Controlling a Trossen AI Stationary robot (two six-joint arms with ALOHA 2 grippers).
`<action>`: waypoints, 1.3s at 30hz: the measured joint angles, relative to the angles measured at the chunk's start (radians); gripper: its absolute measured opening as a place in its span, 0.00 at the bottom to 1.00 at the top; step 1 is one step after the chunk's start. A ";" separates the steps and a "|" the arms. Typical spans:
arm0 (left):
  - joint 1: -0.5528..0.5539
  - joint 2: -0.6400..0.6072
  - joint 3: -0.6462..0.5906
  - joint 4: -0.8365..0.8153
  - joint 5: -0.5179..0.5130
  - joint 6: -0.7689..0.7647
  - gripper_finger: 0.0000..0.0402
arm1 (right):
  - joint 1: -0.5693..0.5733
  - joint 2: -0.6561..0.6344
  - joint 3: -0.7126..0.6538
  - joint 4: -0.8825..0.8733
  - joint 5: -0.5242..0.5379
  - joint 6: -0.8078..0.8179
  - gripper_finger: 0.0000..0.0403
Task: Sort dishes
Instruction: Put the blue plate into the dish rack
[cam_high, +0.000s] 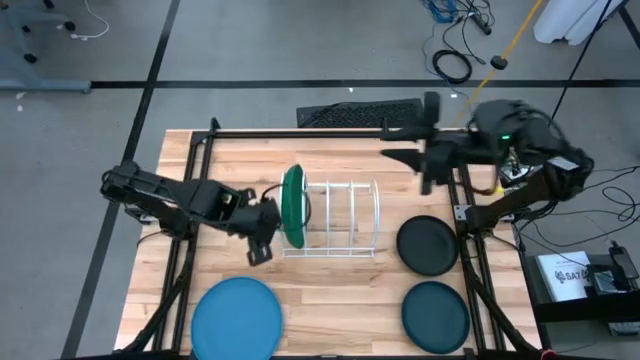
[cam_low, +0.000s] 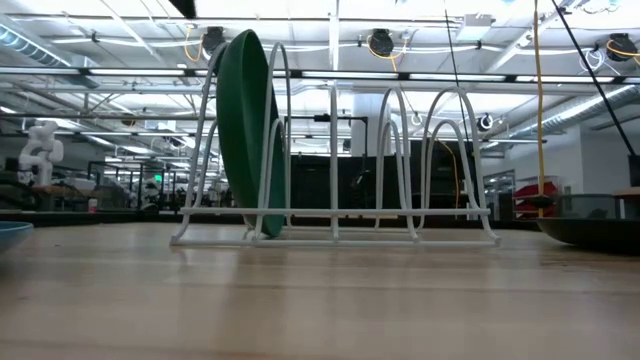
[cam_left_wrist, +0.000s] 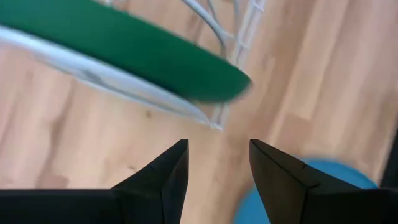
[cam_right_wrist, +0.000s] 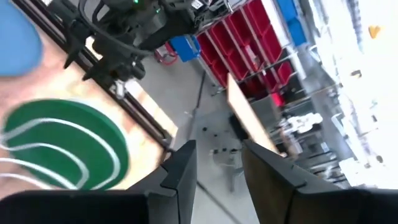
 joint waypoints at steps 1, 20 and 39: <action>-0.021 0.000 0.001 -0.010 0.016 -0.018 0.44 | 0.005 -0.016 0.000 -0.021 -0.001 0.031 0.29; -0.161 0.235 -0.253 0.020 0.320 -0.069 0.44 | 0.116 -0.045 0.000 -0.158 -0.003 0.239 0.29; -0.091 0.223 -0.519 0.346 0.386 -0.022 0.44 | 0.166 0.044 -0.001 -0.186 -0.013 0.213 0.29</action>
